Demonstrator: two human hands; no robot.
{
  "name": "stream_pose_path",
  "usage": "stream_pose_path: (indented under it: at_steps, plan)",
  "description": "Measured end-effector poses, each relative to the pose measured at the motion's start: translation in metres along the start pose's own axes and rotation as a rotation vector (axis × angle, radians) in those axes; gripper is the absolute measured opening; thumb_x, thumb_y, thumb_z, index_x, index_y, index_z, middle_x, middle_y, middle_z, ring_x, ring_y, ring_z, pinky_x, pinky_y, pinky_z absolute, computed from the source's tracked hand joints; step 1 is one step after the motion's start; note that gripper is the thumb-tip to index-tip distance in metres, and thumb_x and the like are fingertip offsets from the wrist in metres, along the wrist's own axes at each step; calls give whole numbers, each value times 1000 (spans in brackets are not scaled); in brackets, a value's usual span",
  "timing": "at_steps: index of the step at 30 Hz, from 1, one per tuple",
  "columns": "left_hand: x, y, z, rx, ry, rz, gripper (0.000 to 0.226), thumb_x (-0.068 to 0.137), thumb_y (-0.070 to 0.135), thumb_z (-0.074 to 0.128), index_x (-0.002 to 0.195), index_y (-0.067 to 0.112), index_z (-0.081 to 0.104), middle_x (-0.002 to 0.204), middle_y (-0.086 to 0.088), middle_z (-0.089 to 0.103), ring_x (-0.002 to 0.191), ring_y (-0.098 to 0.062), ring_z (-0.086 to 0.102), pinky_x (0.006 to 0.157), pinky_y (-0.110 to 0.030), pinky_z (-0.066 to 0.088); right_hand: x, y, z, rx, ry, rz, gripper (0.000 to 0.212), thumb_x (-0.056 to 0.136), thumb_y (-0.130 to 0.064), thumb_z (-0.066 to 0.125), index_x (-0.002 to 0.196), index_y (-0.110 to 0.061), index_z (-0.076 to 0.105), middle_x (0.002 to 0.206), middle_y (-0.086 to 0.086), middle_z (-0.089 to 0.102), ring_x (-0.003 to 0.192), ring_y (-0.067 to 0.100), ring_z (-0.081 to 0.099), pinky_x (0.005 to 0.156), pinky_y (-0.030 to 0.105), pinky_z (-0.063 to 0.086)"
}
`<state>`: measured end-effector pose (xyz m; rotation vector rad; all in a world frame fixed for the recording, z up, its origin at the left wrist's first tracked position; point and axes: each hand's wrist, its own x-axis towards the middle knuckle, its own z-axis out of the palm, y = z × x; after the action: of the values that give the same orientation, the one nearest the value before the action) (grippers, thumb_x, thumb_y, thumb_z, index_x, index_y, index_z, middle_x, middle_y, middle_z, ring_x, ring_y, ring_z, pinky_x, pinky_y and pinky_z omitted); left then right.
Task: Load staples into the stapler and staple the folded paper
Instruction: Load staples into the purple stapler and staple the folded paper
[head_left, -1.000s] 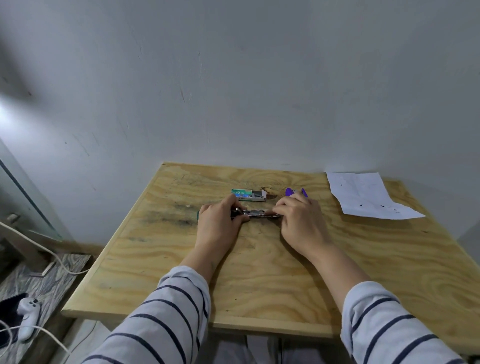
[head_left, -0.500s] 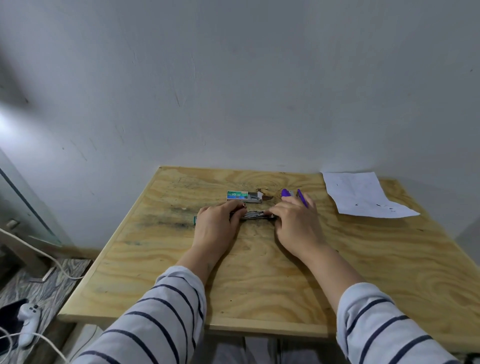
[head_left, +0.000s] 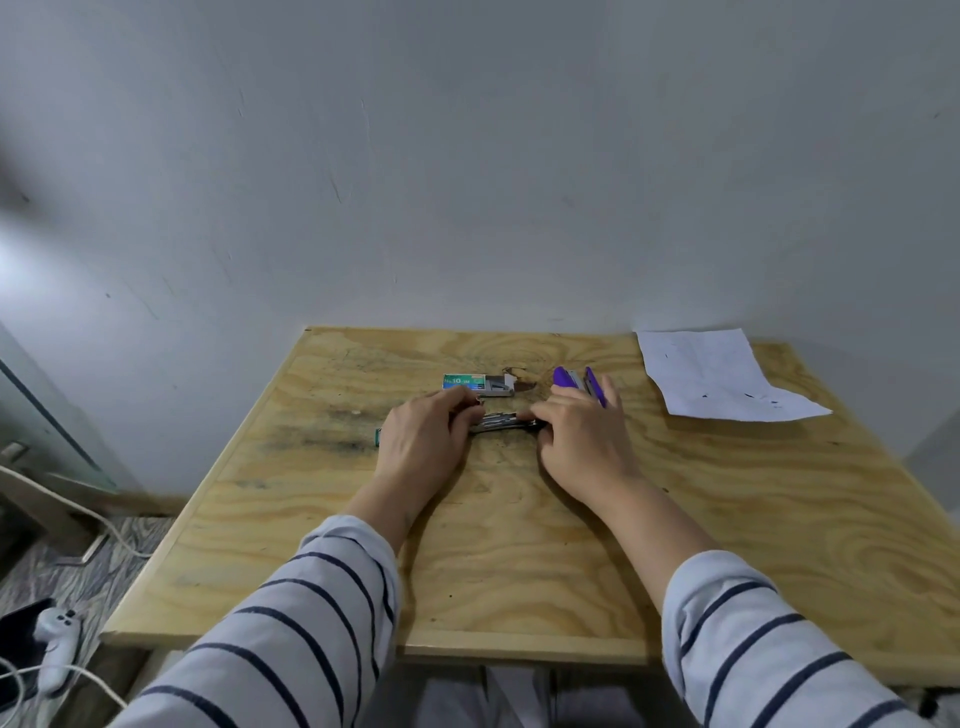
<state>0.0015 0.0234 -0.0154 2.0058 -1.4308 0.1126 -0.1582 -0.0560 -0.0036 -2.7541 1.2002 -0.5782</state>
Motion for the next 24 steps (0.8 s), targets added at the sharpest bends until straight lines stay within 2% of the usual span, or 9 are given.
stream_pose_path:
  at_steps: [2, 5, 8, 12, 14, 17, 20, 24]
  plan:
    - [-2, 1, 1, -2, 11, 43, 18, 91, 35, 57, 100, 26, 70, 91, 1, 73, 77, -24, 65, 59, -26, 40, 0, 0, 0, 3, -2, 2, 35, 85, -11, 52, 112, -28, 66, 117, -6, 68, 130, 13, 45, 117, 48, 1]
    - [-3, 3, 4, 50, -31, 108, 20, 92, 37, 54, 101, 29, 70, 94, 1, 73, 82, -25, 66, 62, -30, 49, -1, -1, -1, 9, -1, 9, 35, 86, -11, 52, 114, -28, 66, 119, -6, 67, 130, 13, 45, 117, 47, 0]
    - [-2, 4, 6, 67, -49, 150, 21, 93, 35, 53, 103, 29, 70, 101, 4, 72, 94, -23, 64, 68, -32, 50, -2, -2, -1, 35, 0, 16, 37, 88, -11, 51, 117, -30, 64, 120, -7, 66, 129, 13, 45, 117, 48, -1]
    - [-2, 1, 5, 156, -132, 280, 29, 96, 32, 47, 120, 28, 64, 121, 8, 66, 113, -19, 57, 79, -33, 52, -3, -1, -2, 29, -10, 16, 38, 89, -12, 50, 119, -31, 63, 120, -8, 65, 128, 12, 45, 116, 49, 0]
    - [-3, -3, 1, 143, -162, 319, 31, 93, 25, 52, 122, 25, 63, 124, 6, 65, 115, -21, 58, 82, -35, 53, -4, -1, -1, 32, -8, 14, 38, 89, -11, 49, 118, -32, 63, 117, -9, 66, 126, 12, 46, 117, 50, -1]
    - [-5, -6, -1, 74, -150, 294, 26, 86, 14, 60, 109, 19, 71, 116, 0, 69, 102, -26, 66, 77, -35, 55, -5, -2, 0, 50, -5, 14, 39, 89, -10, 48, 117, -32, 63, 115, -10, 66, 124, 11, 47, 117, 52, -2]
    - [-6, -2, -3, 55, -147, 221, 19, 91, 20, 55, 103, 20, 70, 107, 1, 70, 94, -29, 65, 69, -35, 53, -4, -3, -2, 36, -11, 16, 38, 89, -12, 49, 118, -33, 63, 115, -11, 66, 122, 10, 48, 117, 52, -3]
    - [-3, 1, -3, 114, -228, 233, 29, 97, 27, 46, 122, 31, 59, 127, 4, 59, 121, -22, 49, 87, -35, 46, -5, -4, -4, -5, -35, 6, 39, 88, -14, 51, 122, -31, 59, 120, -11, 63, 124, 10, 46, 115, 51, -4]
